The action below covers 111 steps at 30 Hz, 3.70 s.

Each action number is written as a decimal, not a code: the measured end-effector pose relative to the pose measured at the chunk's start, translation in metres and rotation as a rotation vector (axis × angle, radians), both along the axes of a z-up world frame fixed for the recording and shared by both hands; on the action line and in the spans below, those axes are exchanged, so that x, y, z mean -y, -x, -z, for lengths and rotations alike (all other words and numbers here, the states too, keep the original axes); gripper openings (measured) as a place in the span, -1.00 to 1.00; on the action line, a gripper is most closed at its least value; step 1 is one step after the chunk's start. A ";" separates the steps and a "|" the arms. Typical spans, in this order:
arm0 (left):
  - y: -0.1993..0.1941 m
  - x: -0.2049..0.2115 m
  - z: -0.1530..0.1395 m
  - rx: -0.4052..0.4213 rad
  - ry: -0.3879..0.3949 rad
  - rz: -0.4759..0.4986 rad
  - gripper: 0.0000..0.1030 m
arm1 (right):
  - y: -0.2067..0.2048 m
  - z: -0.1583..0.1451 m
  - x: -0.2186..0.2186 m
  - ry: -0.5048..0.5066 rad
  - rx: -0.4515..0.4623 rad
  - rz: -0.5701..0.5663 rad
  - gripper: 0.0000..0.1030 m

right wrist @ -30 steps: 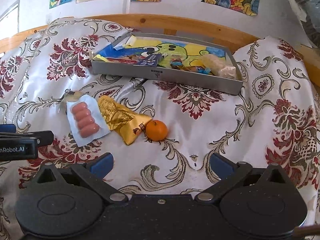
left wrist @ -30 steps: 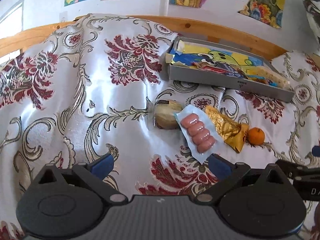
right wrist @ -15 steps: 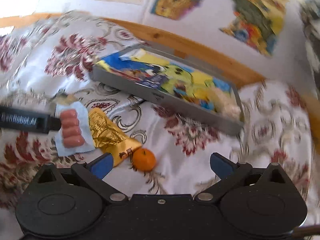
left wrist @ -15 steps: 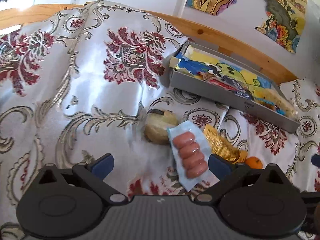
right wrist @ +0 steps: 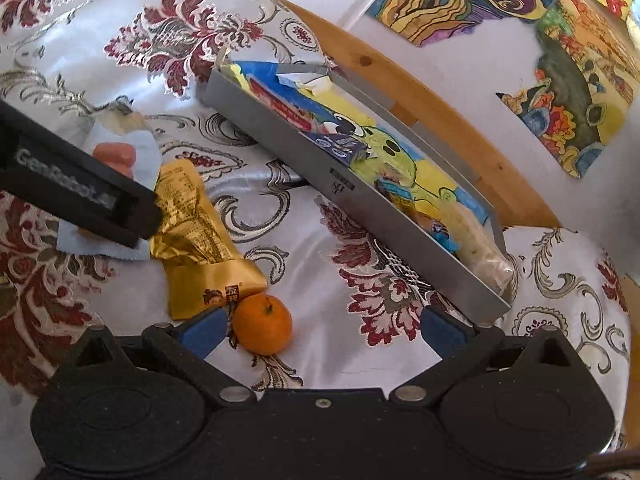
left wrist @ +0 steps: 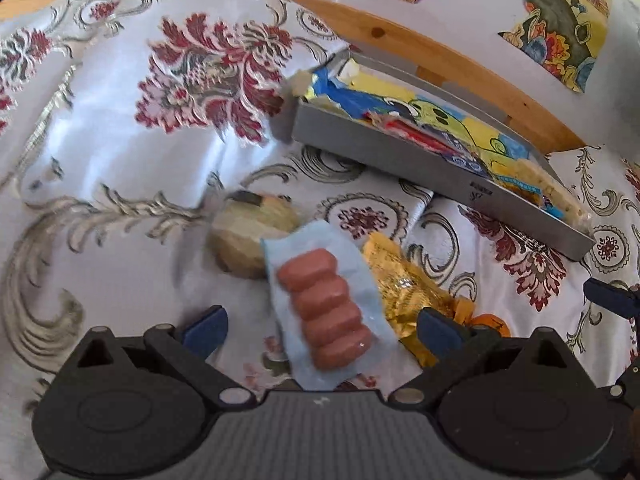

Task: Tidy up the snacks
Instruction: 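Lower the right tool onto the orange while the left tool lowers onto the sausage pack, then close the right tool on the orange while the left tool grips the sausage pack's blue edge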

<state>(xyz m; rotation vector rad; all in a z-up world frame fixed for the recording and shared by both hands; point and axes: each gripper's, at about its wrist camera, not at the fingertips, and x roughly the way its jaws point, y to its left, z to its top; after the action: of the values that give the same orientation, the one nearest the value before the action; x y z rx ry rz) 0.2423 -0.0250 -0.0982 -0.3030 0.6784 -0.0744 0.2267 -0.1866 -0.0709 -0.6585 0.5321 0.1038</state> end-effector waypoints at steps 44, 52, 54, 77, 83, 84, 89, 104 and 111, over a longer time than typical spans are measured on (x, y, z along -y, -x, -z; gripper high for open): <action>0.017 0.005 0.012 0.064 -0.134 -0.058 0.46 | -0.008 0.018 -0.013 -0.074 -0.089 -0.025 0.02; 0.028 -0.003 0.010 0.067 -0.091 -0.061 0.40 | -0.008 0.018 -0.012 -0.088 -0.096 -0.018 0.02; 0.032 -0.007 0.009 0.073 -0.069 -0.068 0.38 | -0.008 0.018 -0.011 -0.092 -0.097 -0.017 0.02; 0.040 -0.023 0.010 0.091 0.029 -0.116 -0.09 | -0.013 0.019 -0.005 -0.150 -0.123 -0.001 -0.10; 0.041 -0.021 0.011 0.097 0.032 -0.102 -0.34 | -0.014 0.017 -0.005 -0.181 -0.143 0.005 -0.26; 0.041 -0.020 0.010 0.099 0.031 -0.098 -0.36 | -0.014 0.017 -0.005 -0.183 -0.143 0.006 -0.26; 0.042 -0.017 0.010 0.115 0.032 -0.083 -0.43 | -0.010 0.016 -0.008 -0.158 -0.134 -0.008 -0.27; 0.046 -0.007 0.007 0.176 0.007 -0.035 -0.55 | 0.010 0.009 -0.030 -0.101 -0.072 -0.122 -0.27; 0.048 -0.005 0.006 0.197 -0.004 -0.026 -0.60 | 0.011 0.010 -0.031 -0.100 -0.069 -0.131 -0.27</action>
<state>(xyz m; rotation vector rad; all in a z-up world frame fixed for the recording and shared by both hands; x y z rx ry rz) 0.1944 -0.0202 -0.1043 -0.2967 0.4787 -0.0770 0.2158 -0.1561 -0.0804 -0.5930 0.5464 0.2753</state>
